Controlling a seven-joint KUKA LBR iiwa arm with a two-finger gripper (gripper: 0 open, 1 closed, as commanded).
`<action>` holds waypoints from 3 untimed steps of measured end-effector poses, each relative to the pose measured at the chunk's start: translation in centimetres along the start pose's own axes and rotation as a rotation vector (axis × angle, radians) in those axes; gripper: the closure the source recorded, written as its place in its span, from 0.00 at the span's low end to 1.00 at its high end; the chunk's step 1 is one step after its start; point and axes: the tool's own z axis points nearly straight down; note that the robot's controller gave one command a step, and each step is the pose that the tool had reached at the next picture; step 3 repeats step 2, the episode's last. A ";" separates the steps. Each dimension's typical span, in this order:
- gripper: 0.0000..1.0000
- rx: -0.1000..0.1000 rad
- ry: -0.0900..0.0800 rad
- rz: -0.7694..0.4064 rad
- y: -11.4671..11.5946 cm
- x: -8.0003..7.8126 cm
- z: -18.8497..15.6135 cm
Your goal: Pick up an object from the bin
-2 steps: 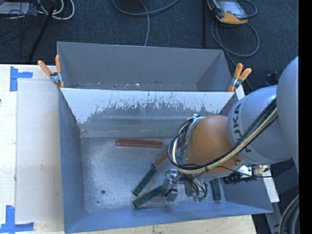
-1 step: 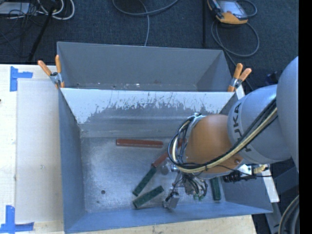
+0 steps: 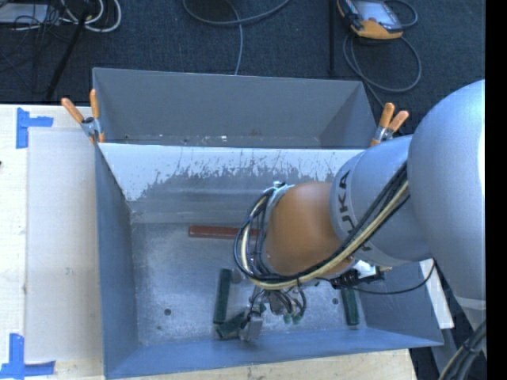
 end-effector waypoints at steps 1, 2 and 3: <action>1.00 0.002 0.004 0.008 -0.3 0.1 0.1; 1.00 0.001 -0.006 0.095 -0.4 -2.4 -14.5; 1.00 0.001 -0.006 0.095 -0.4 -2.4 -14.5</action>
Offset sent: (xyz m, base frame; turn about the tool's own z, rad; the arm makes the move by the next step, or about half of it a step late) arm 0.0000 0.0000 0.0000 0.0000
